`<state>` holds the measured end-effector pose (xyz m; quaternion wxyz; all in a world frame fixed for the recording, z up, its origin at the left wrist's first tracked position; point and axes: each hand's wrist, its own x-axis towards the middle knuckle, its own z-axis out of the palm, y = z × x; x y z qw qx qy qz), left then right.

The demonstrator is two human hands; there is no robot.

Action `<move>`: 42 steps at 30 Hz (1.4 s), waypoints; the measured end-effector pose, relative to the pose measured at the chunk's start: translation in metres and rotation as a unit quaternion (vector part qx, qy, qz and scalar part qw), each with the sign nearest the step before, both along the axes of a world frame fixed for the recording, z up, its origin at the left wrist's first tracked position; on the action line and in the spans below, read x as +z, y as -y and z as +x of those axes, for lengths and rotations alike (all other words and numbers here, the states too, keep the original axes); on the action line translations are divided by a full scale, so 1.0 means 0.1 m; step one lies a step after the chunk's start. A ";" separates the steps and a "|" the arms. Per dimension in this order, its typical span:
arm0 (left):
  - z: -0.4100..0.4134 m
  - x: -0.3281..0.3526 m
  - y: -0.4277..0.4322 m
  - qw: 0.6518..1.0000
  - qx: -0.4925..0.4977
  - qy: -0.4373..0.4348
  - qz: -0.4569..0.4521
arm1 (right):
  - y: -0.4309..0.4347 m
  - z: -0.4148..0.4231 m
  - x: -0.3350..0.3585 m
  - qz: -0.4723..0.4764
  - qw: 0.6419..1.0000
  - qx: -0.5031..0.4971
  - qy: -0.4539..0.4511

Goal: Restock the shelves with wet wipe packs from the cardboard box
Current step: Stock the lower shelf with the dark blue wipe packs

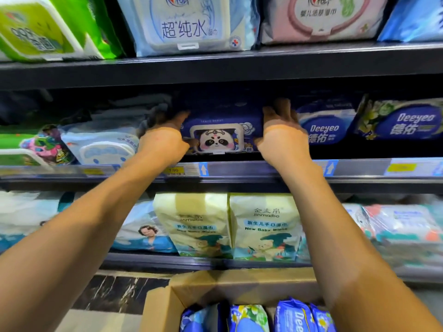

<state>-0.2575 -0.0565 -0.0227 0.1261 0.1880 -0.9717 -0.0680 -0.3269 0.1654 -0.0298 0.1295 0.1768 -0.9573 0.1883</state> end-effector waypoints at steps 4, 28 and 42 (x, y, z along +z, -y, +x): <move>0.28 0.06 -0.07 0.999 -0.034 0.007 -0.024 | -0.35 0.25 0.16 0.029 0.995 0.064 -0.067; 1.76 -1.29 -1.61 0.957 -0.236 0.160 0.042 | -1.95 1.40 -0.54 0.109 0.936 0.227 0.244; 1.79 -2.48 -1.35 0.889 -0.212 0.395 0.092 | -1.81 1.68 -1.85 0.241 0.855 0.219 0.404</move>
